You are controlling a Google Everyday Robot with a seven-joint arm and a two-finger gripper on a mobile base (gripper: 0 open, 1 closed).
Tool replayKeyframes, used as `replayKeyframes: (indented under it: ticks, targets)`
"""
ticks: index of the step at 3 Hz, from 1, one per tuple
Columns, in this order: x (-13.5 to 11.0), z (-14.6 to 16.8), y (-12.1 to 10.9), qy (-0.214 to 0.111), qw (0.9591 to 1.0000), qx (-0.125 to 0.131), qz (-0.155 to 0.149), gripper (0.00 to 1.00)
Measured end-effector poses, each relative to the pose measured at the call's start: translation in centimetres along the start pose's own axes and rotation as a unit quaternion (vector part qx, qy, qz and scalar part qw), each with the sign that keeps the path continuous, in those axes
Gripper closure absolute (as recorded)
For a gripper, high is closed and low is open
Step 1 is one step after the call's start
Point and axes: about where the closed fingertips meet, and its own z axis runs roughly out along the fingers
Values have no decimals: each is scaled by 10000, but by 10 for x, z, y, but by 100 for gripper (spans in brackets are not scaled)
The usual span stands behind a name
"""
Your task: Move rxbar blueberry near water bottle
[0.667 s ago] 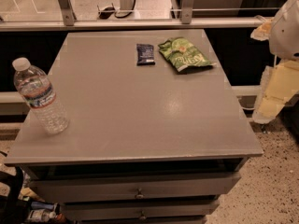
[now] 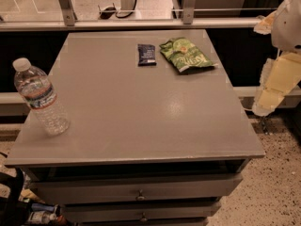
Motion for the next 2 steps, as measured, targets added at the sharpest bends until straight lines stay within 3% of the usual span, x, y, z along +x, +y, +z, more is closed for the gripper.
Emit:
replayKeyframes:
  ticks: [1, 2]
  targets:
    - [-10, 15, -44, -366, 9948, 335, 890, 0]
    - [-40, 42, -77, -834, 9745, 825, 1911, 0]
